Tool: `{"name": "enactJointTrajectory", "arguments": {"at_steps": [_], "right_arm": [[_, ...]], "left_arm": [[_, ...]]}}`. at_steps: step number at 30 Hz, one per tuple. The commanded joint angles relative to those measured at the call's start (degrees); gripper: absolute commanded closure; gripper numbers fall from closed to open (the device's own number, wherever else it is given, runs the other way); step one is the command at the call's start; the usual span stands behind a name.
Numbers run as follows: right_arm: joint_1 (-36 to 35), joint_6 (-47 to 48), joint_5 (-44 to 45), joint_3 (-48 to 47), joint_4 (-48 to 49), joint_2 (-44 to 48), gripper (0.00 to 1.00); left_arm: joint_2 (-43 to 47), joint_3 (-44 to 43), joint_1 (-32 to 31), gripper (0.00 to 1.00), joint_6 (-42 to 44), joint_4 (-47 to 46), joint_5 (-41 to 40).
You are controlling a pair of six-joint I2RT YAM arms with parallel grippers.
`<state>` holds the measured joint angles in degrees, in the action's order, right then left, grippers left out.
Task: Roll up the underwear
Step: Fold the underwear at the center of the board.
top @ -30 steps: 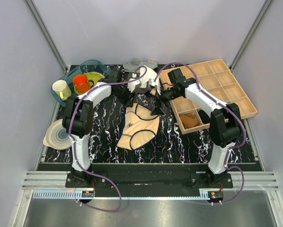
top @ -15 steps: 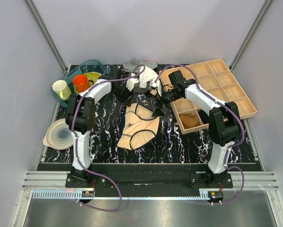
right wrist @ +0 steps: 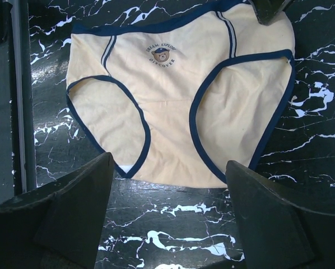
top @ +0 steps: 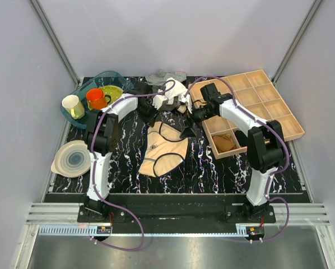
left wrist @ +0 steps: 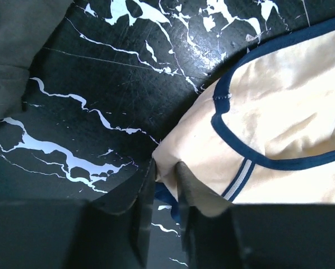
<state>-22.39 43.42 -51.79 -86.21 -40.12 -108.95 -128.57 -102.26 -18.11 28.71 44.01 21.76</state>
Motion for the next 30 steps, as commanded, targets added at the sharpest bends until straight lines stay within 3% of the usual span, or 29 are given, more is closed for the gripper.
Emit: {"name": "enactJointTrajectory", "arguments": {"at_steps": [1, 5, 13, 17, 21, 30], "right_arm": [[0.5, -1.0, -0.9, -1.0, 0.2, -1.8, 0.11], [0.4, -1.7, 0.8, -1.7, 0.3, -2.8, 0.12], [0.4, -12.2, 5.8, -7.2, 5.6, -10.2, 0.14], [0.4, -17.3, 4.2, -16.5, 4.8, -16.4, 0.14], [0.2, -18.1, 2.5, -24.2, 1.7, -23.0, 0.14], [-3.2, -15.4, 2.7, -37.4, -5.1, -28.9, 0.13]], "left_arm": [[0.0, -1.3, -0.3, 0.86, -1.5, 0.1, -2.6], [2.4, -0.5, -0.3, 1.00, -3.4, -1.5, -2.0], [11.3, 8.7, -0.4, 1.00, -6.6, -8.7, -1.5], [16.4, 14.6, -0.6, 1.00, -8.1, -14.3, -0.7], [20.1, 19.2, -1.1, 1.00, -8.6, -17.0, -0.3], [25.6, 24.0, -2.1, 1.00, -10.2, -18.9, -1.6]]}}
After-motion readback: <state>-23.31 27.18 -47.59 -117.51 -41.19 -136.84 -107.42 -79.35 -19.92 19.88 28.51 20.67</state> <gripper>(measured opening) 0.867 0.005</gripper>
